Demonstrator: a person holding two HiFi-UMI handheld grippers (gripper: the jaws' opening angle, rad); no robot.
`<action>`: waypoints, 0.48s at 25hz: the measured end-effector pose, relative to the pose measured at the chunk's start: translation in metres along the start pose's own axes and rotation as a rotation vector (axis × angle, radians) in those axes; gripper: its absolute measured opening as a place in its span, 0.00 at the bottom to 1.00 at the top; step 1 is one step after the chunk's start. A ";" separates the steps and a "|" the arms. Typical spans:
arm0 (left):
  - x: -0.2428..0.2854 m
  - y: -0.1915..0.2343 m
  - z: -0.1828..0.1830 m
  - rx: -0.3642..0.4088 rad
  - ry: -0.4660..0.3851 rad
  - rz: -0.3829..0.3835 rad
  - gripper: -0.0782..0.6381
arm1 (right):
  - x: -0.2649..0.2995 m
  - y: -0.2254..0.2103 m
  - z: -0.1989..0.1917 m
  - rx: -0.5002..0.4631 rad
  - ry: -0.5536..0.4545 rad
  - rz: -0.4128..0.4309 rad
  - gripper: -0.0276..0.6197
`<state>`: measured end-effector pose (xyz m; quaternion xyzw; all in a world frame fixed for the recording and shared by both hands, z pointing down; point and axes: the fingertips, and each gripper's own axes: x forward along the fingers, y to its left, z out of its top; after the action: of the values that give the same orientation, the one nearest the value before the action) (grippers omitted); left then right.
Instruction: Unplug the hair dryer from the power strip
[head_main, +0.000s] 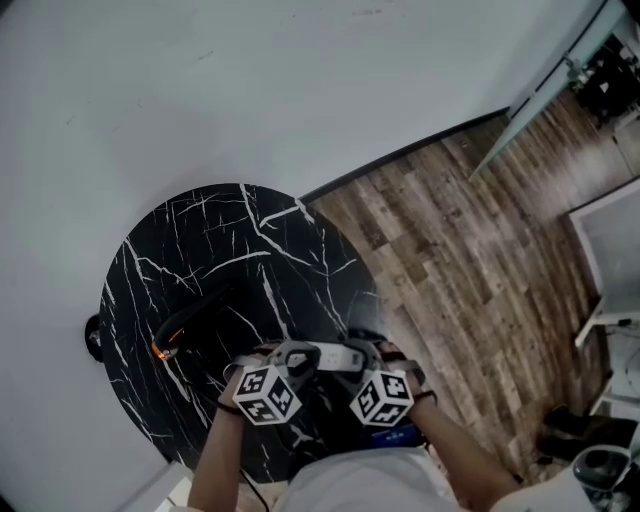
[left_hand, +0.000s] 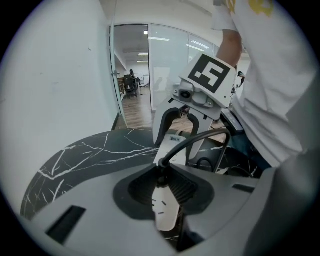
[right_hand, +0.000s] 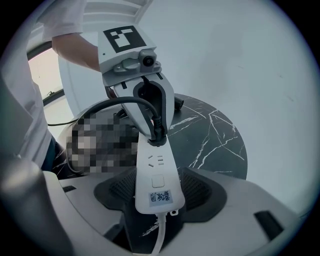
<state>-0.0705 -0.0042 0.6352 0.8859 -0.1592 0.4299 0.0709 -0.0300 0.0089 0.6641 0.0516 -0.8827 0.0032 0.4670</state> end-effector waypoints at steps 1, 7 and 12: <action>0.000 0.000 0.000 -0.012 0.002 -0.018 0.20 | 0.001 0.000 0.000 0.000 -0.004 0.006 0.43; 0.002 0.000 0.000 0.002 0.039 -0.042 0.19 | 0.006 0.000 -0.003 0.034 0.068 0.091 0.45; 0.000 -0.001 0.001 0.020 0.065 -0.015 0.19 | 0.008 0.002 -0.003 0.044 0.119 0.161 0.45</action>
<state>-0.0693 -0.0037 0.6346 0.8733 -0.1458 0.4595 0.0702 -0.0323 0.0106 0.6726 -0.0096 -0.8543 0.0630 0.5158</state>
